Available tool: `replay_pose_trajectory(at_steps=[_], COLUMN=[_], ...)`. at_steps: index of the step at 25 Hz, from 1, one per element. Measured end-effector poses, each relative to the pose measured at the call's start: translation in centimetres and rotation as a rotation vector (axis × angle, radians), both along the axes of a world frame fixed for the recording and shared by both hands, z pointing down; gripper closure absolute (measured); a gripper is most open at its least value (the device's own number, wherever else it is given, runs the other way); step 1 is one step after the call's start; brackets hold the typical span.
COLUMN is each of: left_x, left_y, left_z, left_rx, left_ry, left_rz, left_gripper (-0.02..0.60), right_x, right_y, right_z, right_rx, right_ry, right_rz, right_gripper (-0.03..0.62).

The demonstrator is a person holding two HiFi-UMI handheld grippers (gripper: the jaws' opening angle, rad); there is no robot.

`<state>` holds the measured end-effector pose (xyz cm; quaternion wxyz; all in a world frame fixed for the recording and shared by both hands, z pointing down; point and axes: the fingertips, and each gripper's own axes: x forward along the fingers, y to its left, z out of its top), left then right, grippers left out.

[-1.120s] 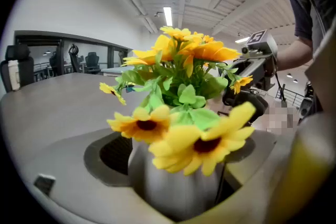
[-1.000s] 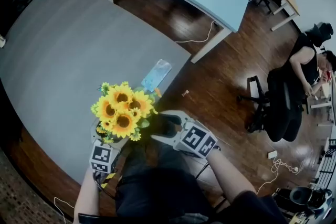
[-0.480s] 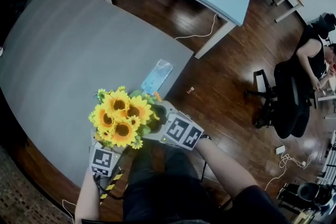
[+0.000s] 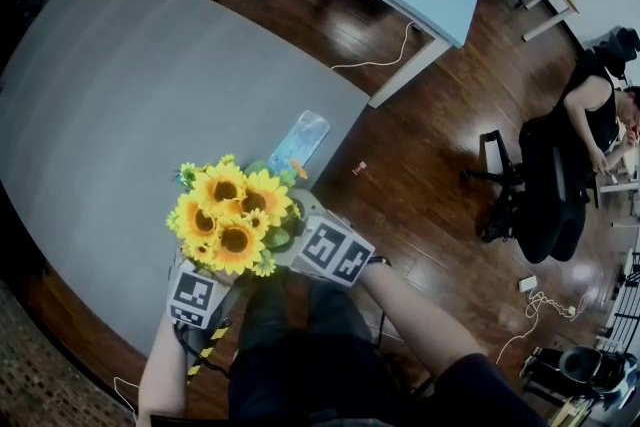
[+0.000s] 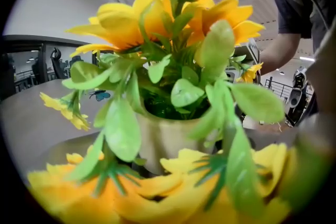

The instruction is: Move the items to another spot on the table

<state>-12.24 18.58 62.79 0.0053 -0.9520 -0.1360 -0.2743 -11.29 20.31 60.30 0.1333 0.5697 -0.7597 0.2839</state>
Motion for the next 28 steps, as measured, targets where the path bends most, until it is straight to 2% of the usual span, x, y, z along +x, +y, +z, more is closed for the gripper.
replay_pose_trajectory(at_steps=[4, 14, 19, 21, 24, 28], left_x=[-0.7, -2.9, -4.6, -4.8, -5.0, -4.9], left_y=[0.0, -0.9, -1.9, -1.7, -1.4, -0.5], left_z=[-0.2, -3.3, -3.4, -4.1, -6.2, -9.6], left_rx=[-0.050, -0.242, -0.343, -0.381, -0.415, -0.421], left_ry=[-0.046, -0.015, -0.038, -0.029, 0.004, 0.044], left_rz=[-0.005, -0.018, -0.057, -0.046, -0.011, 0.100], left_gripper=[0.092, 0.095, 0.097, 0.097, 0.098, 0.098], right_x=[-0.7, -2.2, -1.0, -0.7, -1.5, -2.2], right_y=[0.2, 0.7, 2.2, 2.4, 1.7, 0.8], right_z=[-0.2, -5.0, -4.9, -4.5, -4.3, -6.7], right_rx=[-0.006, 0.080, 0.066, 0.049, 0.033, 0.062], right_ry=[-0.018, -0.081, -0.126, -0.156, -0.215, -0.308], right_rz=[-0.029, -0.083, -0.037, -0.024, -0.061, -0.131], right_gripper=[0.138, 0.138, 0.138, 0.139, 0.138, 0.138])
